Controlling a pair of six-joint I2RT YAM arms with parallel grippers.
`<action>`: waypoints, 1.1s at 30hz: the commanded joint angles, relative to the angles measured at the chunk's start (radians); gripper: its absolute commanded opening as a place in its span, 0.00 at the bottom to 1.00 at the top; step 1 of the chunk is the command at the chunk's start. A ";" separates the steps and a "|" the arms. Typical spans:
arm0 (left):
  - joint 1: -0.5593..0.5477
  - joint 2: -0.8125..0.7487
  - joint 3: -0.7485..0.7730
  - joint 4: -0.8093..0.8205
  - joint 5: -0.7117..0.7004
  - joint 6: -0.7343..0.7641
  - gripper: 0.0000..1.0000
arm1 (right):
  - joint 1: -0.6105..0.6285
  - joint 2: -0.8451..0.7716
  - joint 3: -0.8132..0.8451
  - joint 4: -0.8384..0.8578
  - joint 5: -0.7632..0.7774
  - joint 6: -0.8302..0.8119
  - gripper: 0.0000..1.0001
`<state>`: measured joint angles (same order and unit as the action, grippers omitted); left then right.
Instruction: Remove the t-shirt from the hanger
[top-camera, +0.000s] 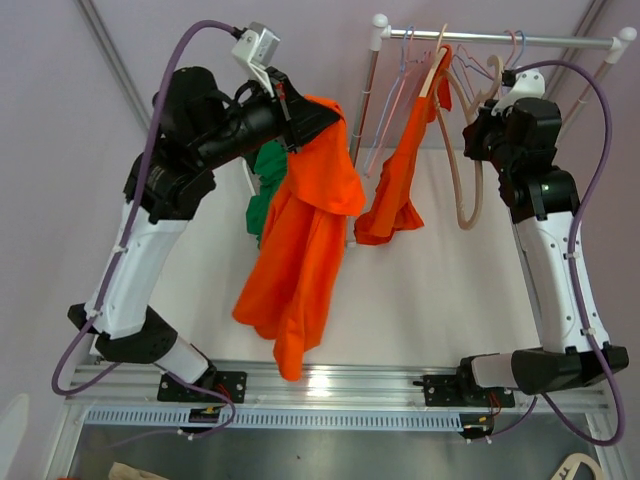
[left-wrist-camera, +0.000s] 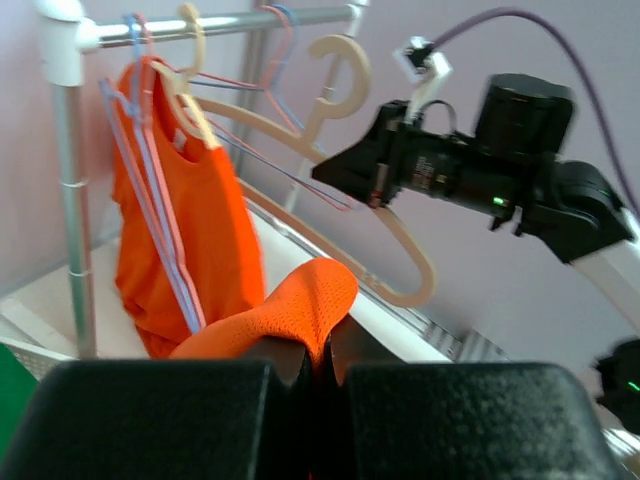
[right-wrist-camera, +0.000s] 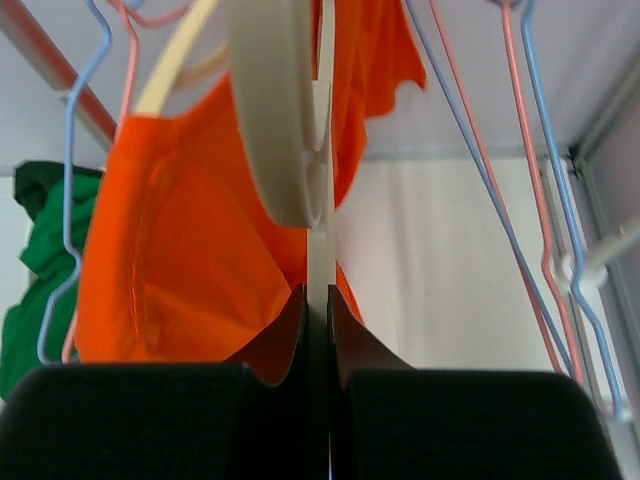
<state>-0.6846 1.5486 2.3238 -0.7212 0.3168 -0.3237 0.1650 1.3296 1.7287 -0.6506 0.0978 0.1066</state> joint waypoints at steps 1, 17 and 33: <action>0.031 -0.008 -0.088 0.276 -0.051 0.013 0.01 | -0.031 0.026 0.039 0.181 -0.147 -0.013 0.00; 0.236 0.044 0.011 0.592 -0.289 0.243 0.01 | -0.079 0.284 0.299 0.195 -0.115 -0.071 0.00; 0.493 0.396 0.006 0.620 -0.145 -0.063 0.01 | -0.145 0.450 0.374 0.250 -0.116 -0.031 0.00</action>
<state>-0.2089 1.8645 2.2894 -0.0917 0.1188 -0.2981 0.0284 1.7828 2.0354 -0.4355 -0.0132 0.0708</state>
